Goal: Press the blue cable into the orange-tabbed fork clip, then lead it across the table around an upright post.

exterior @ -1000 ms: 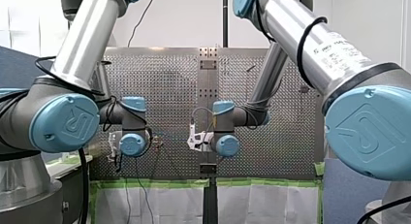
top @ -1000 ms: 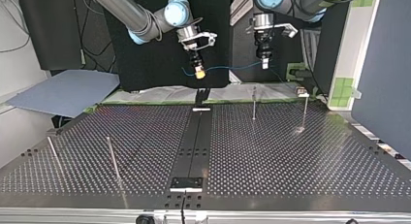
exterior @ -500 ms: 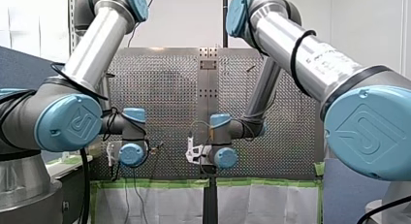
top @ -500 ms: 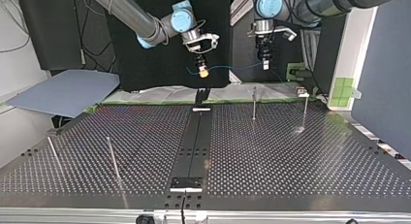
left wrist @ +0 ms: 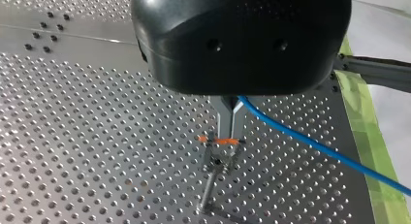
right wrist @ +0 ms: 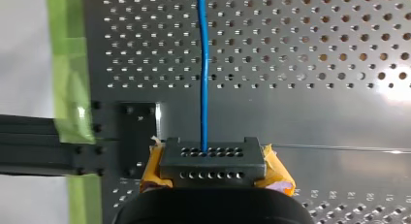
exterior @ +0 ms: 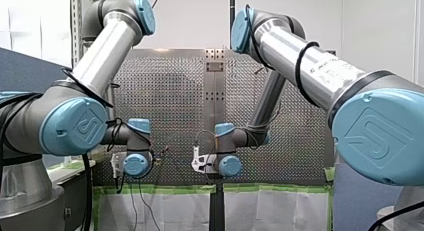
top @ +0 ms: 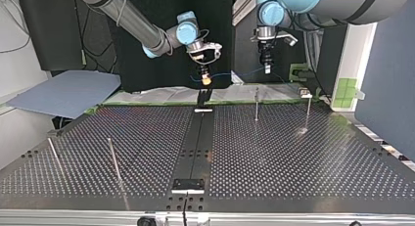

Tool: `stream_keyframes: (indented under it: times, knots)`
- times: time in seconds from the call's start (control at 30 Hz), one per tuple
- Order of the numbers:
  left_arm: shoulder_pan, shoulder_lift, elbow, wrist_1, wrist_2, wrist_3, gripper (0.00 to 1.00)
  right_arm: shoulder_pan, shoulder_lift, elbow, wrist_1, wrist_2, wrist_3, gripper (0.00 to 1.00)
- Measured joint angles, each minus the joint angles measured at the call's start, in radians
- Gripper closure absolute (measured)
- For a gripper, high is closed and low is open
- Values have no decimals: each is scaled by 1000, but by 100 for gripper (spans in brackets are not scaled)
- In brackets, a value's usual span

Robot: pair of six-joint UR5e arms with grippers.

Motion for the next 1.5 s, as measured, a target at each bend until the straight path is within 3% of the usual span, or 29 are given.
stream_keyframes:
  times: [0.3, 0.73, 1.5]
  knots:
    - [22, -69, 80, -23, 19, -33, 100, -15, 2, -21, -3, -12, 0, 100]
    - [55, -74, 163, -91, 48, -44, 100, -48, 3, -36, -4, -30, -1, 100]
    - [129, -74, 281, -232, 134, -86, 100, -75, 8, -43, 6, -34, -9, 100]
